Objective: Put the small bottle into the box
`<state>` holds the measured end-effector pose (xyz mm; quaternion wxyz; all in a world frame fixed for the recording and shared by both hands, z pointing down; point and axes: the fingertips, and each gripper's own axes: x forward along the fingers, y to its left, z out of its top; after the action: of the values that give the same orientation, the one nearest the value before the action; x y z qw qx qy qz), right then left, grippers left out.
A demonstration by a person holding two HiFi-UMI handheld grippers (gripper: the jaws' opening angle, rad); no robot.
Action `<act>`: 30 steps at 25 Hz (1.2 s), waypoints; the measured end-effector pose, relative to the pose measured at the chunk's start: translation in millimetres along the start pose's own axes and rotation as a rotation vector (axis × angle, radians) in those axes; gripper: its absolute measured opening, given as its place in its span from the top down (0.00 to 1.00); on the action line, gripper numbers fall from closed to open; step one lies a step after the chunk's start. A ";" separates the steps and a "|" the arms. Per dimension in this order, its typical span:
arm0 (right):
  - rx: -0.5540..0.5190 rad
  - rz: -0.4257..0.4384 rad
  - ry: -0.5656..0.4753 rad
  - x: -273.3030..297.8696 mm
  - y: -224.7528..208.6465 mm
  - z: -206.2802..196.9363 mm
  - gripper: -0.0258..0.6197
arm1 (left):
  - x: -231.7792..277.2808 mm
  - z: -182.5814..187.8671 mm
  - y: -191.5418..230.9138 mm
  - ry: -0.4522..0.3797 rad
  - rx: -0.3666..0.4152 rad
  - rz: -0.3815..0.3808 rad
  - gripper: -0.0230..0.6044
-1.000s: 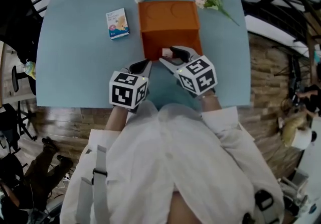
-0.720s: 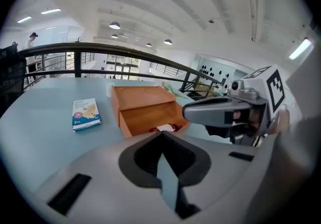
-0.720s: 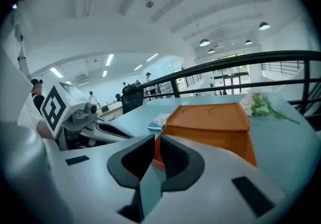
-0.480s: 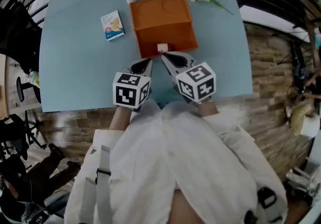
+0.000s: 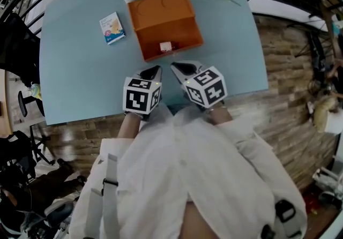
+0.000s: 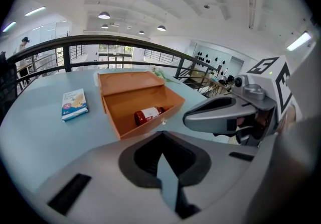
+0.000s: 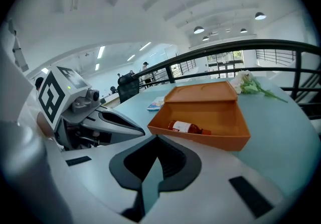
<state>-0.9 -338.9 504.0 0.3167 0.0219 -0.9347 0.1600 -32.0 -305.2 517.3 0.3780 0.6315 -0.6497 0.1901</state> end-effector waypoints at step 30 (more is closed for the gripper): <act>0.012 0.011 0.032 16.8 7.2 -8.2 0.96 | 3.3 -10.9 4.4 0.021 -0.009 -0.042 0.96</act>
<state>-10.5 -328.5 518.2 0.3304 0.0161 -0.9287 0.1675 -33.3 -298.9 527.7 0.3917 0.6414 -0.6331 0.1855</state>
